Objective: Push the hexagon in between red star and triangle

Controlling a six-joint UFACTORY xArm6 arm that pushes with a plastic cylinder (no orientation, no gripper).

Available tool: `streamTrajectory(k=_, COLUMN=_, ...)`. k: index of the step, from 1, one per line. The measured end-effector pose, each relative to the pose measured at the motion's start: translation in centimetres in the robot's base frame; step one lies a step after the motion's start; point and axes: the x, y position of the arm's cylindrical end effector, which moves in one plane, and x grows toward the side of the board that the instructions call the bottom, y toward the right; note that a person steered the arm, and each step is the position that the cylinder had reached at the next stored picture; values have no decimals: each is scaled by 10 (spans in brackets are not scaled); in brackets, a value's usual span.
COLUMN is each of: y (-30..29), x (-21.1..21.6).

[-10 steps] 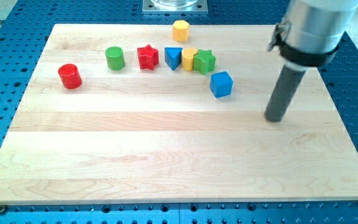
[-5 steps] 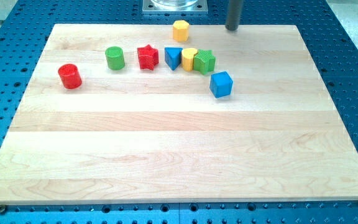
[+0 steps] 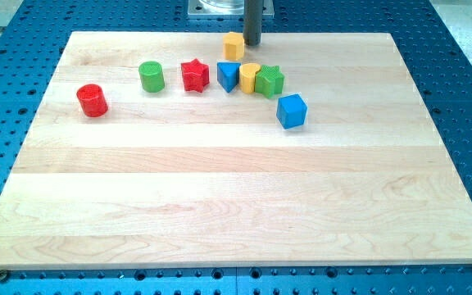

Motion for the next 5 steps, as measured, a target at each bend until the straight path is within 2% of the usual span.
streamTrajectory(k=2, y=-24, x=7)
streamTrajectory(k=3, y=-27, x=34)
streamTrajectory(k=4, y=-27, x=41)
streamTrajectory(k=5, y=-27, x=12)
